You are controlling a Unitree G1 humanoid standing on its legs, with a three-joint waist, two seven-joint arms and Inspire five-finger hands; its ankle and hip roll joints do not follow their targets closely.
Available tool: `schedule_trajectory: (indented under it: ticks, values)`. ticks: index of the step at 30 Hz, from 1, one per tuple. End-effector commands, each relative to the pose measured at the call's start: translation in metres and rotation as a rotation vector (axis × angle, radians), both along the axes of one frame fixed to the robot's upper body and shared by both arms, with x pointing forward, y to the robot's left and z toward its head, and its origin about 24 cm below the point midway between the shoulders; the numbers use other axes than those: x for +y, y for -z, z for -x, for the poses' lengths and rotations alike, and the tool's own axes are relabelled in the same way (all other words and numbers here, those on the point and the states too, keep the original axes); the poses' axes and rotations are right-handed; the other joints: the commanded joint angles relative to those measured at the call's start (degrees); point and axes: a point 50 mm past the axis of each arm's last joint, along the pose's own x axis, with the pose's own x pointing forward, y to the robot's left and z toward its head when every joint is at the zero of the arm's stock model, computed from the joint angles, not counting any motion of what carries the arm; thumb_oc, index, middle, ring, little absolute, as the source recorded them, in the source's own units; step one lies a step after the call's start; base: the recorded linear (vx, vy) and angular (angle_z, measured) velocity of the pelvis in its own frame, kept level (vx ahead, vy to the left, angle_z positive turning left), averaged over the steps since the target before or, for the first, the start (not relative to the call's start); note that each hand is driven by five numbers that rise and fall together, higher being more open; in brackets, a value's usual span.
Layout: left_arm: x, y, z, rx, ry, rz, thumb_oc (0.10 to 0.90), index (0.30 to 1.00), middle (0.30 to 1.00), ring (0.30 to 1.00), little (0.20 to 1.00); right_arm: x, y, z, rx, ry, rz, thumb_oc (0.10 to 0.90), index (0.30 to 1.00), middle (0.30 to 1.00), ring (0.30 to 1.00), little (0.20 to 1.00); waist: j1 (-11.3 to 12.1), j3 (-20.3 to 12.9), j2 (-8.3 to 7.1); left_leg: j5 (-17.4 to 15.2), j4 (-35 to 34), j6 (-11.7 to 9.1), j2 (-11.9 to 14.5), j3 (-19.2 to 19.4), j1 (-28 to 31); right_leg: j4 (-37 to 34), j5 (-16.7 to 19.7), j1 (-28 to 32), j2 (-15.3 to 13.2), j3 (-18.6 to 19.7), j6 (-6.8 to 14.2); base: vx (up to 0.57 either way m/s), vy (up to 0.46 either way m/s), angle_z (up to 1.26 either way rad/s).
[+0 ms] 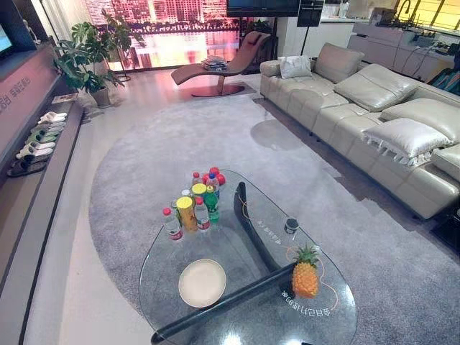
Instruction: Pick up the fruit to the plate
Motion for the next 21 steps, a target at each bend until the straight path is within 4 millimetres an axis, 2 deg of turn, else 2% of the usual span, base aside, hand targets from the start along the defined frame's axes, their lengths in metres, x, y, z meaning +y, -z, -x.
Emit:
schedule_trajectory:
  ticks: [1, 21]
  values:
    - [-0.0090, -0.0008, -0.0195, -0.012, 0.016, 0.015, 0.800, 0.900, 0.900, 0.900, 0.900, -0.0001, 0.0000, -0.0044, 0.033, -0.041, 0.020, 0.800, 0.900, 0.900, 0.900, 0.900, 1.14, 1.69, -0.79, -0.76, 0.31, -0.80, 1.73, 2.47, 3.49, -0.11, 9.67, -3.59, -4.74, -1.73, 3.49, 0.07, 0.037, -0.27]
    - [-0.0071, -0.0015, -0.0209, -0.027, -0.003, -0.003, 0.800, 0.900, 0.900, 0.900, 0.900, -0.0019, -0.0001, -0.0035, 0.036, -0.047, 0.027, 0.800, 0.900, 0.900, 0.900, 0.900, 1.13, 2.53, -0.78, -0.44, 0.31, -0.89, 1.76, 2.58, 2.90, -0.11, 9.91, -4.29, -4.66, -1.64, 3.53, 0.00, 0.000, 0.00]
